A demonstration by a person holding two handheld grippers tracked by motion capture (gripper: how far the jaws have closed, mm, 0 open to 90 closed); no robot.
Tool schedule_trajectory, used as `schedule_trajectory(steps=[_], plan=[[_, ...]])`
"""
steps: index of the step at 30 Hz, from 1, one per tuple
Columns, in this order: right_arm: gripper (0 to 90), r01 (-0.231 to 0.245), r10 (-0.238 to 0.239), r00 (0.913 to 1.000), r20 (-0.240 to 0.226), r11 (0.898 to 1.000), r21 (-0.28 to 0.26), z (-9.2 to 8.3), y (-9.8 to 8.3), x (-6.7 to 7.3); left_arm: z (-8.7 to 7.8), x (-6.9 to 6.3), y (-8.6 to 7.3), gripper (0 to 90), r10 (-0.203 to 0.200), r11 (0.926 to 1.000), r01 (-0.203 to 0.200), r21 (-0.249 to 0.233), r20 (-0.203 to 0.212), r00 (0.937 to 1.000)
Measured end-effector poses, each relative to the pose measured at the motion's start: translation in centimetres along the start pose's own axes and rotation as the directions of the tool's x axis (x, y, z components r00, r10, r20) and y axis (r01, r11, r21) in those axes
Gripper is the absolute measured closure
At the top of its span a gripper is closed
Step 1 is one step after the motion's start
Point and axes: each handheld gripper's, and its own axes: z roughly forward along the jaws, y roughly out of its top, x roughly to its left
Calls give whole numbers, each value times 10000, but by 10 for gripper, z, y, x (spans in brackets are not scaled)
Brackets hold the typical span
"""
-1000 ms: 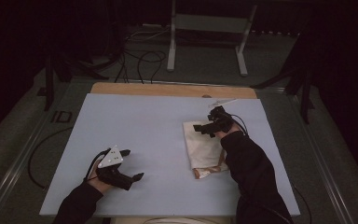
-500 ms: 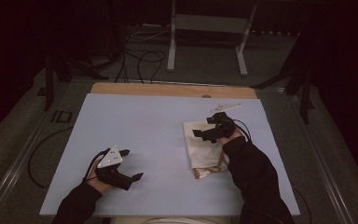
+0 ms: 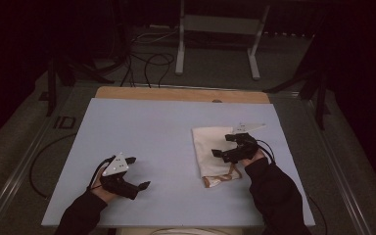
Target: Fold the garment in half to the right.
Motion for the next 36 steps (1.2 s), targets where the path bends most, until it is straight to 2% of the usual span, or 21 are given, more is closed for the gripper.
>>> schedule_trajectory(steps=[8, 17, 24, 32, 36], plan=[[99, 42, -39, 9996, 268, 9999, -114, -11, -29, 1, 0, 0, -1, 2, -9, 10000, 9, 41, 19, 10000], [99, -24, 28, 9998, 208, 9998, -176, -24, -58, 6, 0, 0, -1, 2, -7, 10000, 7, 45, 4, 10000], [98, -85, 100, 9984, 551, 9996, -269, -34, -76, 14, 1, -1, -2, 3, 42, 9999, -42, 137, 7, 10000], [98, -487, 535, 9952, 822, 9970, -595, -47, -94, 18, 0, 0, -2, 2, 71, 9999, -70, 120, -28, 10000], [98, -602, 687, 9901, 1226, 9956, -719, -55, -99, 18, 0, 0, -3, 2, 68, 9999, -67, 155, -29, 10000]])
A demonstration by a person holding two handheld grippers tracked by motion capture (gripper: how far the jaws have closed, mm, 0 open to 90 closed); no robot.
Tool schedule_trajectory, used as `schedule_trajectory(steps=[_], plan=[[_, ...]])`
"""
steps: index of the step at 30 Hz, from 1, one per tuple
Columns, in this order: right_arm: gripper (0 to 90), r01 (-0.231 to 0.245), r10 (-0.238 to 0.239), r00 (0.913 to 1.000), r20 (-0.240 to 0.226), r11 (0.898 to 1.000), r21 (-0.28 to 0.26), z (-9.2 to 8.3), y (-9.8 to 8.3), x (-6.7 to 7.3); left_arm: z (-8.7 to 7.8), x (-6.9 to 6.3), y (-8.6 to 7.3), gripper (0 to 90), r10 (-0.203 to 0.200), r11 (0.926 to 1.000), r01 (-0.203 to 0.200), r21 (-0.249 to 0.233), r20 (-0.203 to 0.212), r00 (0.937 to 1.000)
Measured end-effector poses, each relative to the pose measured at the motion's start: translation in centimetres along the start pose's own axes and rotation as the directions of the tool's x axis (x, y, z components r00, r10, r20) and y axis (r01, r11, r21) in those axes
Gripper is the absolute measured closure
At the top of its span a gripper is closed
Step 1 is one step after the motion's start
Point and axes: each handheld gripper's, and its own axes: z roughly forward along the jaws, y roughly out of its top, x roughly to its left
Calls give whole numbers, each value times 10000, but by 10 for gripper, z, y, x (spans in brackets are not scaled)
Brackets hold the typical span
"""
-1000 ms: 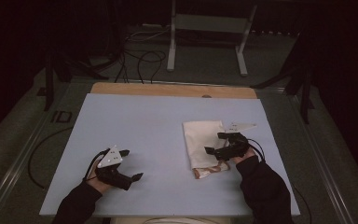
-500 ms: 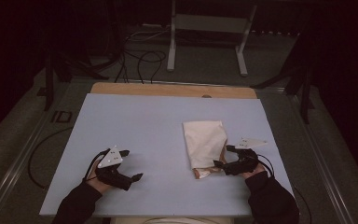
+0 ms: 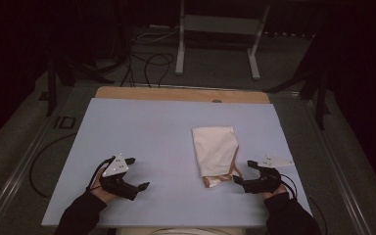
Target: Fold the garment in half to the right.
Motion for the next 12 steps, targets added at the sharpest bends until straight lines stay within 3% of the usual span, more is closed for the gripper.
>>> schedule_trajectory(steps=[3, 12], plan=[[99, -44, 46, 9996, 284, 10000, -83, -4, -3, -1, 1, 0, -1, 2, -26, 10000, 26, 16, 21, 10000], [99, -54, 52, 9993, 382, 10000, 53, -1, -4, -1, 2, 0, -1, 3, -24, 10000, 24, 73, 35, 10000]])
